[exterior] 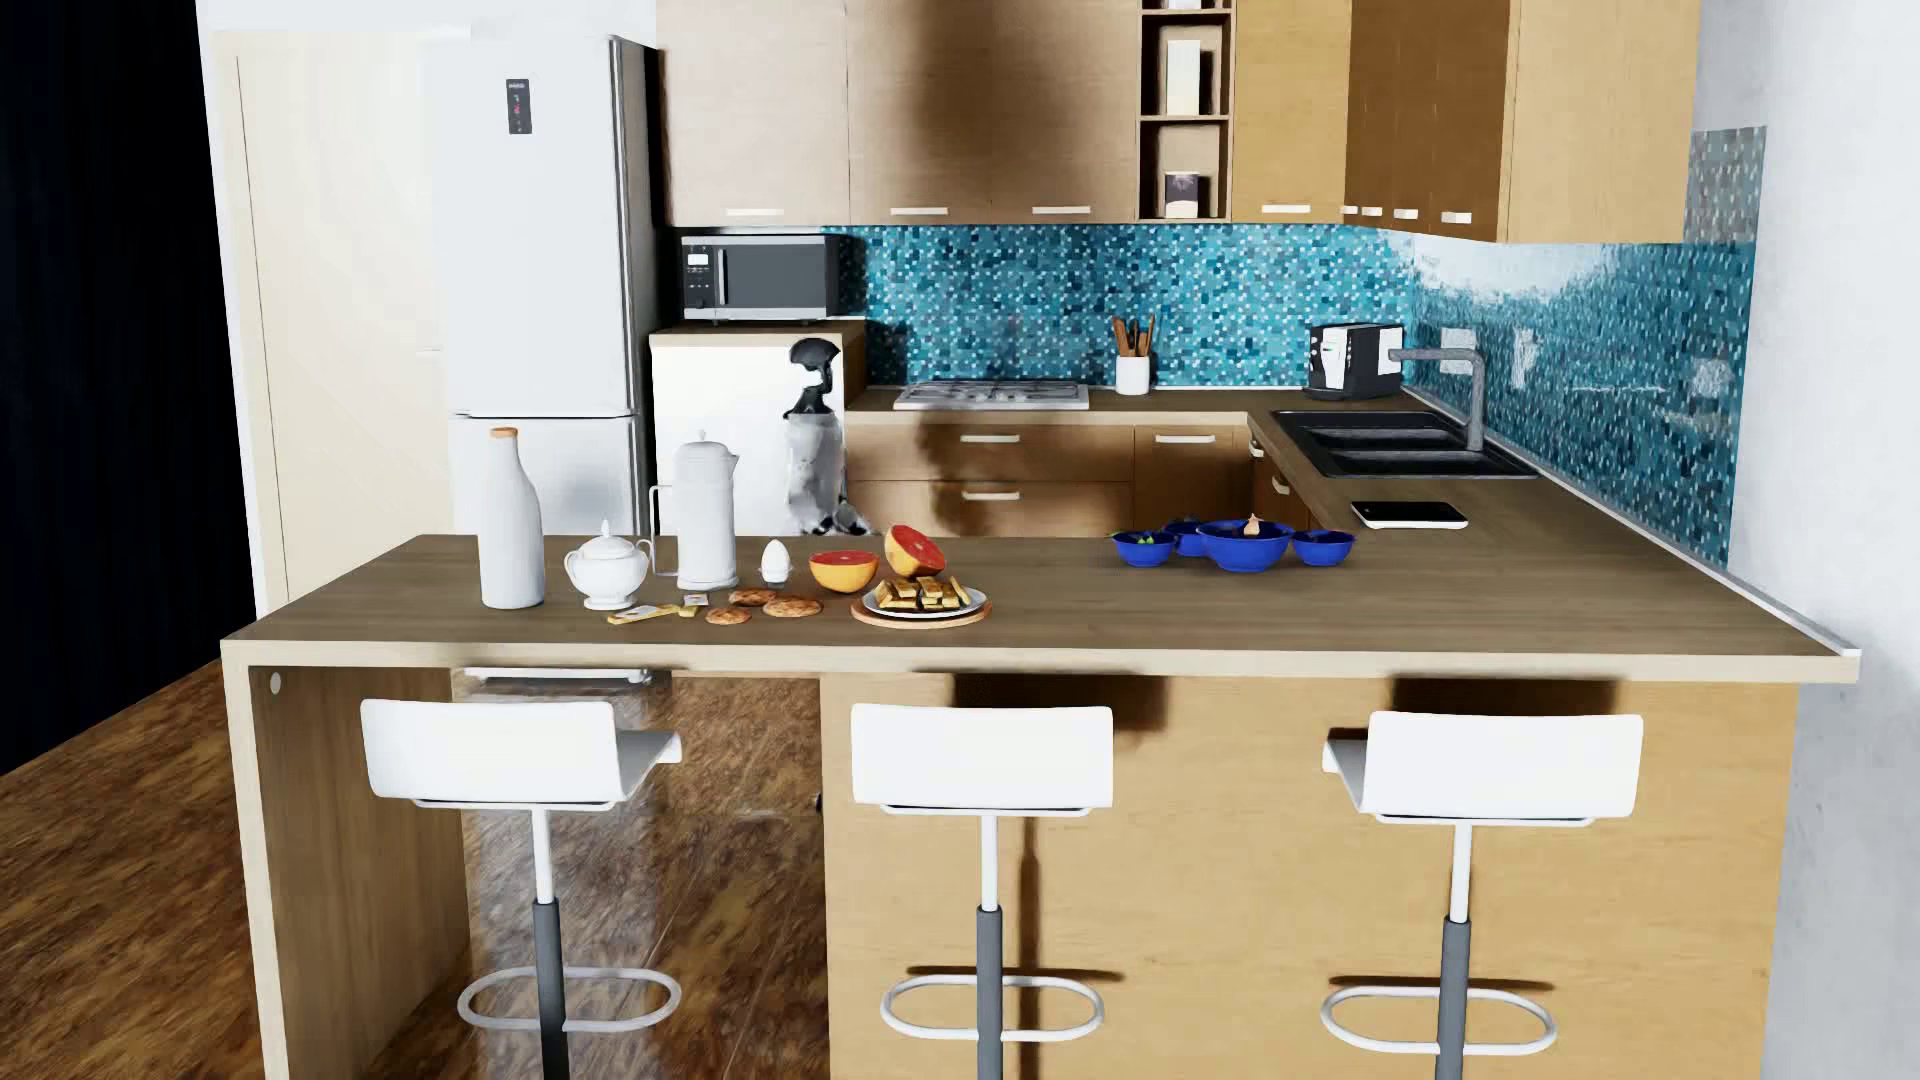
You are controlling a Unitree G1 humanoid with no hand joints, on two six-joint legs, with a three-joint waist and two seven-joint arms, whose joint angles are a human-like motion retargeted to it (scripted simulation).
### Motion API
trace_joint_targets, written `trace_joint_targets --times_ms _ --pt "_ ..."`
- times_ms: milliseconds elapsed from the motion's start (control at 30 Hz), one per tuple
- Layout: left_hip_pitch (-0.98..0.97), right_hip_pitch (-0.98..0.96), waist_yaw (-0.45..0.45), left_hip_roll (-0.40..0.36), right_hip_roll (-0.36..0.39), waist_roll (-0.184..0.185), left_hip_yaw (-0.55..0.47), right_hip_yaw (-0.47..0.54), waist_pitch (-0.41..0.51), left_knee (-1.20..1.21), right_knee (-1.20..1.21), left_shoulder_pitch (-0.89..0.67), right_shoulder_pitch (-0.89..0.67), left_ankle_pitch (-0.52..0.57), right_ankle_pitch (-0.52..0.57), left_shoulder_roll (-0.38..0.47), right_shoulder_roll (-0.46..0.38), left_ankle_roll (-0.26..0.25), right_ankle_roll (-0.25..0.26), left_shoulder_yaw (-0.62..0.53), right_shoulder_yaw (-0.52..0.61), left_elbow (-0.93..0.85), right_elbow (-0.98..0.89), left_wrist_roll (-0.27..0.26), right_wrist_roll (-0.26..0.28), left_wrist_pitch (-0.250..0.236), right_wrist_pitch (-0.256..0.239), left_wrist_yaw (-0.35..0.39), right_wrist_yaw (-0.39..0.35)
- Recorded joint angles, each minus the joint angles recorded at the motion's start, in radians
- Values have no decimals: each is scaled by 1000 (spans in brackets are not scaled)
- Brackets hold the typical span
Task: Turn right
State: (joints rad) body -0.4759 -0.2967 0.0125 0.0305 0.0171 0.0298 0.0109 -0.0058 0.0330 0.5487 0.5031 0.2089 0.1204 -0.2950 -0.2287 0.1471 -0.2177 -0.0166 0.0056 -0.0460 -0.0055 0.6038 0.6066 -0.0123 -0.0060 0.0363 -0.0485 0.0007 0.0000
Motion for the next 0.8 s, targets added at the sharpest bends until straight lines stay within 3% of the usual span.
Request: trace_joint_targets --times_ms 67,100,133,167,200,233,267,300,333,367,400,433,467,500,533,567,600,700,800 --pt "-47 -74 -56 27 -2 11 -48 53 -37 321 101 55 118 -39 13 32 22 -58 5 -6 27 -1 114 -33 -16 -68 -17 -8 12" --pt "11 -115 -127 71 6 30 -71 72 -47 260 153 43 165 -67 -6 48 42 -94 10 -8 36 1 92 -36 -8 -62 13 -8 14" --pt "73 -147 -204 115 12 50 -69 77 -48 127 195 22 192 -17 -38 70 65 -157 4 -9 21 28 48 -36 25 -64 40 -10 0" --pt "66 -176 -255 113 -7 46 -50 81 -51 113 215 3 190 35 -75 87 63 -238 29 -2 20 26 44 -37 67 -56 60 -8 -15" --pt "72 -183 -260 120 -26 37 -29 65 -42 118 230 -34 205 -4 -136 77 60 -238 17 -15 25 -12 57 -34 90 -36 85 2 -22" --pt "74 -201 -254 122 -47 11 -4 53 -39 127 260 -65 207 -44 -187 73 75 -202 5 -13 19 -18 65 -29 96 -35 118 9 -21" --pt "55 -223 -230 123 -69 -7 6 34 -37 168 285 -81 196 -87 -190 42 58 -144 25 -6 22 -28 82 -15 84 -36 148 14 -9" --pt "50 -232 -208 109 -81 -29 3 33 -36 182 289 -71 187 -79 -140 47 45 -83 44 -33 11 -19 81 4 60 -31 169 14 7" --pt "39 -237 -195 98 -74 -42 -8 43 -41 199 272 -49 181 -95 -79 40 38 -41 20 -34 10 -21 73 27 38 -9 179 11 15" --pt "22 -237 -173 79 -58 -27 -30 47 -45 257 229 -37 181 -146 -20 11 15 -11 39 -26 18 -36 83 48 27 25 171 3 15" --pt "40 -234 -163 54 -34 -10 -53 55 -39 239 199 -36 190 -142 -12 16 52 11 32 -31 25 -9 69 62 29 33 155 -17 0" --pt "53 -234 -184 56 -24 -6 -63 57 -28 206 199 -31 197 -70 -69 41 74 -9 44 -32 35 20 42 69 37 35 136 -40 -24" --pt "74 -255 -216 55 -48 -41 -34 45 -20 169 267 -28 184 -19 -167 73 92 -108 7 -20 34 38 16 70 53 35 123 -60 -34" --pt "73 -250 -221 66 -60 -69 -11 18 -14 183 343 -50 162 -25 -233 83 70 -122 -5 -9 71 27 29 60 68 44 116 -65 -21" --pt "68 -225 -215 69 -71 -92 11 6 -24 195 376 -60 149 -33 -265 63 55 -76 10 -6 55 11 25 45 72 41 118 -55 4" --pt "61 -220 -191 84 -68 -96 19 6 -29 216 349 -66 157 -48 -160 34 25 -82 71 -32 52 -22 43 30 67 40 112 -36 28" --pt "71 -208 -195 86 -64 -102 25 9 -29 220 330 -55 153 -55 -95 18 28 -105 0 -41 27 -22 62 22 60 18 114 -13 46" --pt "72 -205 -193 70 -12 -18 -33 40 -8 243 290 -62 142 -92 -65 13 57 -79 4 -32 31 0 68 50 28 -6 125 33 48" --pt "115 -186 -255 75 -13 8 11 65 -7 154 222 -36 115 -55 -45 39 75 -80 6 -13 39 6 57 68 21 28 115 26 8"
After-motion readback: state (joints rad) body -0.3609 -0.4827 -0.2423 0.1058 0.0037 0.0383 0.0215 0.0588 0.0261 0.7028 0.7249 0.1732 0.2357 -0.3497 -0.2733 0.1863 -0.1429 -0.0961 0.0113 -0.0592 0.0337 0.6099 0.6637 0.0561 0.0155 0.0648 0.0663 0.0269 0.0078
